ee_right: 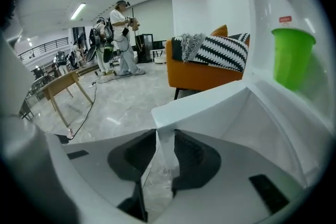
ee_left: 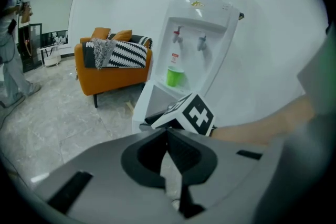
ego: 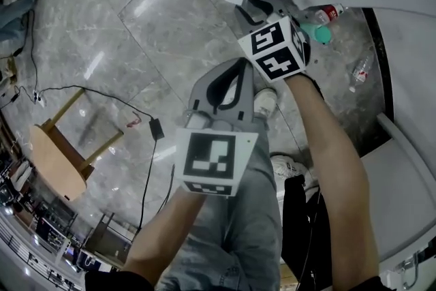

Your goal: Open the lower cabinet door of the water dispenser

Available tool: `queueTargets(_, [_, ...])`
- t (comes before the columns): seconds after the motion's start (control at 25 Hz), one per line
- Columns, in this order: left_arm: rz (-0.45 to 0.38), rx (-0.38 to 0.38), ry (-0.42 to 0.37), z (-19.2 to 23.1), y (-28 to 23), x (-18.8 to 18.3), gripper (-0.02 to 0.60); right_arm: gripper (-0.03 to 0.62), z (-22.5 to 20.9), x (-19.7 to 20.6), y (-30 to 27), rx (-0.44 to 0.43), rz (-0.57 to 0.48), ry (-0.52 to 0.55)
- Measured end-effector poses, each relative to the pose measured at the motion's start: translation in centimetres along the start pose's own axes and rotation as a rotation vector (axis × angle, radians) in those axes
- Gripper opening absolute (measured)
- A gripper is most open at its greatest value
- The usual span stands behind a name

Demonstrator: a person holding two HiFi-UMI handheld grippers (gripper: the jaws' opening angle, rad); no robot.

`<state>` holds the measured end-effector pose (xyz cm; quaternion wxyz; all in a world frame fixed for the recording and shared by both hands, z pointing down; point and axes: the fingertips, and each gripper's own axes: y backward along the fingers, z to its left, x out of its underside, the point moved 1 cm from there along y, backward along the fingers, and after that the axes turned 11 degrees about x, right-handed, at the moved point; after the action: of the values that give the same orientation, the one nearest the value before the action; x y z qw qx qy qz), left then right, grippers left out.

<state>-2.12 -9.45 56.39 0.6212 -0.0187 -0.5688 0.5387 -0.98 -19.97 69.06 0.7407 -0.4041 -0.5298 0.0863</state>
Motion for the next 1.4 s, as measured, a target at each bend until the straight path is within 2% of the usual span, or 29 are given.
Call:
queueTargets(0.12, [-0.007, -0.029, 0.038, 1.3, 0.6, 0.1, 0.011, 0.099, 1.1, -1.2, -0.7, -0.022, -0.011, 0.041])
queueTargets(0.24, [-0.005, -0.031, 0.037, 2.4, 0.9, 0.3, 0.011, 0.086, 1.9, -2.3, -1.4, -0.063, -0.015, 0.068])
queueTargets(0.4, [-0.008, -0.041, 0.058, 3.4, 1.2, 0.3, 0.011, 0.071, 2.7, -3.5, -2.4, -0.172, -0.011, -0.001])
queueTargets(0.6, [-0.021, -0.059, 0.071, 4.5, 1.6, -0.2, 0.011, 0.063, 3.1, -4.6, -3.7, -0.209, -0.009, -0.049])
queueTargets(0.64, [-0.023, -0.062, 0.073, 4.7, 1.7, -0.3, 0.011, 0.013, 3.1, -4.9, -4.0, -0.214, -0.011, -0.057])
queueTargets(1.2, [-0.034, -0.113, 0.104, 7.4, 3.4, -0.3, 0.011, 0.010, 4.1, -9.7, -8.8, -0.169, 0.005, -0.017])
queueTargets(1.4, [-0.044, -0.143, 0.138, 8.3, 4.0, -0.3, 0.011, 0.010, 4.1, -11.1, -10.2, -0.157, 0.034, -0.028])
